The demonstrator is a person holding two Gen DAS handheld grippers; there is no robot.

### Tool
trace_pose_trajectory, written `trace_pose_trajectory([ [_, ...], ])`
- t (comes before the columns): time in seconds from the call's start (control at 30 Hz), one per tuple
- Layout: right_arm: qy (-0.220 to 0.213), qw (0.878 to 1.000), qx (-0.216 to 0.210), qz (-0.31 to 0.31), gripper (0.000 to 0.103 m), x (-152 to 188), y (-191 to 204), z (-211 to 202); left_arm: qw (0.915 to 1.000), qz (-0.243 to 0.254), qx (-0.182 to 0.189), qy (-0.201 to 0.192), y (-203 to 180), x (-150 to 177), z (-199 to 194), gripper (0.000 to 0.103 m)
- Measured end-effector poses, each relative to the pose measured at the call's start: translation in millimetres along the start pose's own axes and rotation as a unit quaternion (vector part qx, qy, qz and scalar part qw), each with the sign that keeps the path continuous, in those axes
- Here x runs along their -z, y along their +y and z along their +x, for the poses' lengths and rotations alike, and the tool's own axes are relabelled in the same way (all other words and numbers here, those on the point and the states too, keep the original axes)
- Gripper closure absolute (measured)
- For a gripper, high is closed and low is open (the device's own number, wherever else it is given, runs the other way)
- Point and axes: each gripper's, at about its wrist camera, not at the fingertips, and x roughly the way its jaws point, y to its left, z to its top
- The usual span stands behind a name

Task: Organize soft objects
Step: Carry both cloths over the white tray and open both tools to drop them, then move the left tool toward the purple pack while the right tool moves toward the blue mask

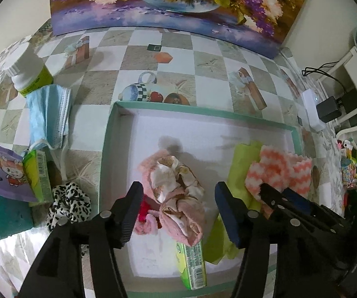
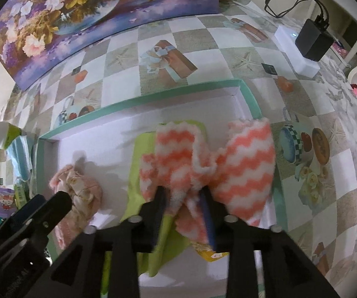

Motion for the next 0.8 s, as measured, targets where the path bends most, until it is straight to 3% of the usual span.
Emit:
trace_pose_trajectory([
  [0.17, -0.002, 1.0, 0.008, -0.011, 0.047, 0.4, 3.4, -7.5, 0.9999, -0.011, -0.004, -0.011, 5.3, -2.2, -9.2, 0.025],
  [0.33, -0.003, 1.0, -0.012, 0.011, 0.033, -1.0, -1.7, -18.2, 0.9993, -0.032, 0.001, -0.02, 14.5, -5.4, -17.8, 0.017],
  [0.8, -0.046, 0.999, -0.016, 0.013, 0.024, -6.8, -4.1, -64.5, 0.9965, -0.069, -0.033, -0.034, 41.7, -8.2, -45.7, 0.014],
])
